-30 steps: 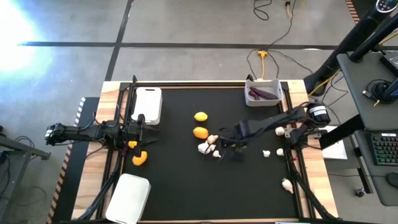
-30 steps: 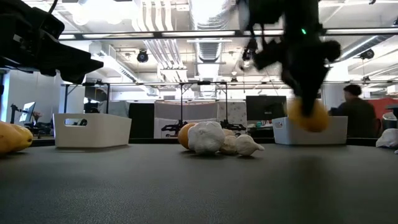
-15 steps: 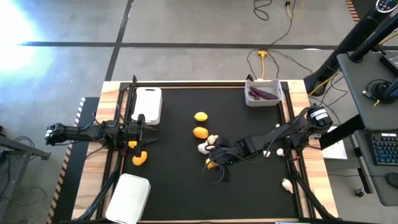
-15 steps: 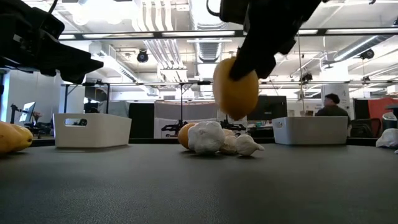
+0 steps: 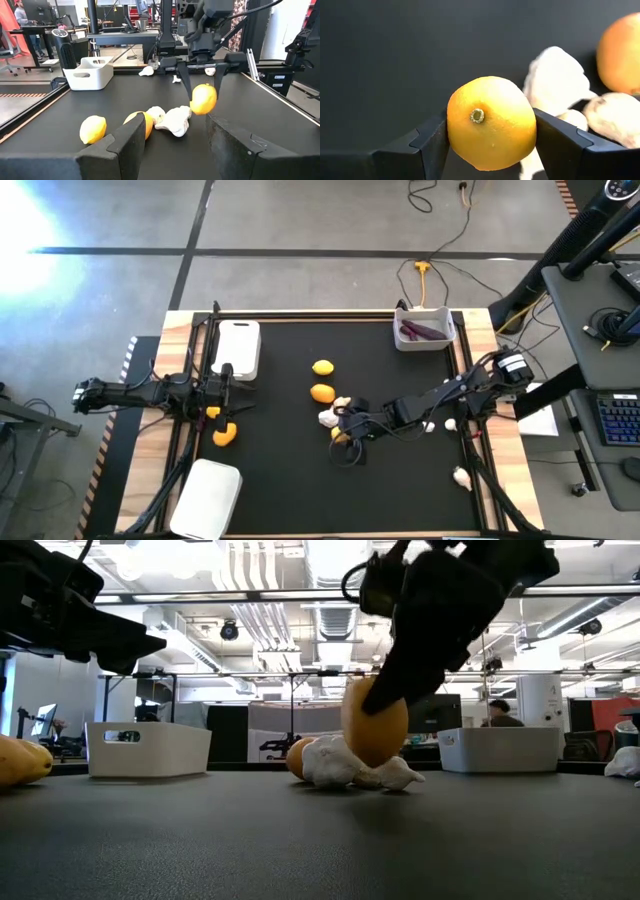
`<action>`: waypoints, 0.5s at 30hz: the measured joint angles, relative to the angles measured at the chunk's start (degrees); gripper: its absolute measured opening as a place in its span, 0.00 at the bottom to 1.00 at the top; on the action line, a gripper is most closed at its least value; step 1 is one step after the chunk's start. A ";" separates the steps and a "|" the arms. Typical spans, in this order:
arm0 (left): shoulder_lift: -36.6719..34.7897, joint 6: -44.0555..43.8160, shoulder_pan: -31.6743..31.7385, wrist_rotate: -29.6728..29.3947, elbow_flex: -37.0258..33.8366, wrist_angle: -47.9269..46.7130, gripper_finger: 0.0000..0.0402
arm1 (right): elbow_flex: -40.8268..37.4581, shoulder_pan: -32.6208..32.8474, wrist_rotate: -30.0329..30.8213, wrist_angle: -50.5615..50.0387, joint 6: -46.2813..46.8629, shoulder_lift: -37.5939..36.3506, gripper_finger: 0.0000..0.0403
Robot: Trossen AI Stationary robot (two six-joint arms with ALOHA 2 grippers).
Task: Sort produce into baskets
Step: Move the lemon to the center of the table
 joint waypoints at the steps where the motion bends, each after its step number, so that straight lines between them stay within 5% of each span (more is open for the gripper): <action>1: -0.01 0.01 -0.01 0.01 0.00 0.01 0.47 | -0.10 -0.10 0.04 0.32 -0.01 0.00 0.61; 15: 0.00 0.02 0.00 0.01 -0.02 -0.01 0.47 | -0.10 -0.34 0.42 4.10 -1.40 4.54 0.67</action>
